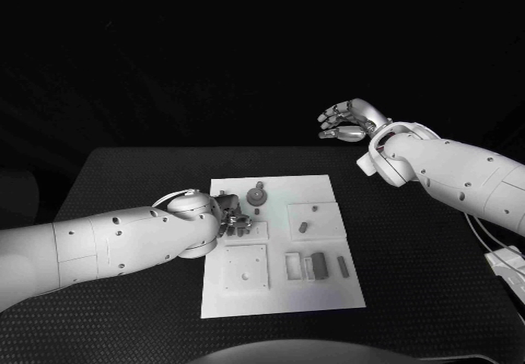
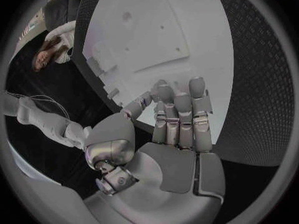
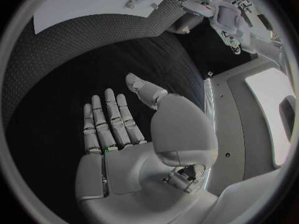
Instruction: Assemble the parts on the task board
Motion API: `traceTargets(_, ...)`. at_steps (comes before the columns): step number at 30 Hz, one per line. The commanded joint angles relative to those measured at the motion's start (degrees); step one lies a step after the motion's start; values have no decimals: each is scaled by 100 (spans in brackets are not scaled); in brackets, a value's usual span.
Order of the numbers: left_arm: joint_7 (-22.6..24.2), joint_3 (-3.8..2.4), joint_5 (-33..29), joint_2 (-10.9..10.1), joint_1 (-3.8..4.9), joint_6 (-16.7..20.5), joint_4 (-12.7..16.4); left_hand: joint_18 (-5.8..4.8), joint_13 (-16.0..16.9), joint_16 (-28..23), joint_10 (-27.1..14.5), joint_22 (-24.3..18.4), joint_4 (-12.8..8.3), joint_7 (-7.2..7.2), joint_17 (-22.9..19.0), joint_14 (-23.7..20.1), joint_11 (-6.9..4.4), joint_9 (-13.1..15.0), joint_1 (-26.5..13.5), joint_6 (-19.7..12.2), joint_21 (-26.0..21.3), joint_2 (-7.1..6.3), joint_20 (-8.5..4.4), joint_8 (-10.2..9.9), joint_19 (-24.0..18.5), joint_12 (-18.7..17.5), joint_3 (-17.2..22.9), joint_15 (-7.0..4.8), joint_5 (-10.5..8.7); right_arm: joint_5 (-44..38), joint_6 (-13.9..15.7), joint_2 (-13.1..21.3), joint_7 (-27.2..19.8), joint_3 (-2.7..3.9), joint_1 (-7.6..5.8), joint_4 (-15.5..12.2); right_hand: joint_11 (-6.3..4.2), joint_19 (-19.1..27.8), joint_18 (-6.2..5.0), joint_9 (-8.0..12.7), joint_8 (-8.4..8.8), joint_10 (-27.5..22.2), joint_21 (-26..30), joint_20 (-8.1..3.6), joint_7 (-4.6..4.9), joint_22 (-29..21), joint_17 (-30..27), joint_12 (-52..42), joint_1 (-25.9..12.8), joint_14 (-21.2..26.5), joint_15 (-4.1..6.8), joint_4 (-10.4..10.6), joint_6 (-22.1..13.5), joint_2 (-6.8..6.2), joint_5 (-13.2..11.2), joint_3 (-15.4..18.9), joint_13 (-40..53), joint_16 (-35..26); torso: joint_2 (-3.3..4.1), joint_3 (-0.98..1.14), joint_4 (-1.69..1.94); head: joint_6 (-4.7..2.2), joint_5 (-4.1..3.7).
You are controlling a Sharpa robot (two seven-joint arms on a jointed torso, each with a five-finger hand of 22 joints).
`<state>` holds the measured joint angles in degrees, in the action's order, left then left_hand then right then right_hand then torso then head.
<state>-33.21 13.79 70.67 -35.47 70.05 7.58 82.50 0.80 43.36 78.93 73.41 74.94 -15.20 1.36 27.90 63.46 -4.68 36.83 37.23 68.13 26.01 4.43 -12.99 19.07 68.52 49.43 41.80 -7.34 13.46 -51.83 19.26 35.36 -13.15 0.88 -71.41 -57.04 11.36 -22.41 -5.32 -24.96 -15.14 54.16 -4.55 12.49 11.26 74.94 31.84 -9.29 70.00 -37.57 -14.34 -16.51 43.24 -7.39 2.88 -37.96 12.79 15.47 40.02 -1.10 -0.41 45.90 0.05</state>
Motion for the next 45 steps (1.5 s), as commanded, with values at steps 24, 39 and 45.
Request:
traceTargets(24,37,-1,-3,77,-8,-290,22,0,-4,14,57,133,-154,4,5,43,-7,7,178,42,38,245,6,25,21,9,509,5,-6,-11,-83,0,-74,3,-3,-27,-5,45,104,11,-43,-48,-41,7,171,154,-10,0,-55,38,7,7,-52,4,-4,36,-13,-20,-1,1,-1,18,-2)
traceTargets(39,40,-1,16,153,-39,-442,-44,3,-7,11,60,131,-153,6,2,44,-6,7,165,38,44,249,8,25,21,6,515,6,-13,-12,-93,8,-83,3,-3,-34,-4,48,106,12,-45,-51,-44,6,171,154,-10,0,-57,41,7,6,-55,4,-4,35,-18,-20,2,2,-5,32,-14)
traceTargets(45,-4,-1,15,170,-40,-570,-100,9,-18,1,64,125,-149,10,-6,47,-1,7,118,25,55,261,13,25,15,-7,516,10,-91,-12,-92,10,-82,3,-3,-46,-4,49,107,13,-46,-51,-46,5,172,154,-11,-1,-57,42,6,7,-56,5,-4,34,-19,-20,1,1,-5,31,-18)
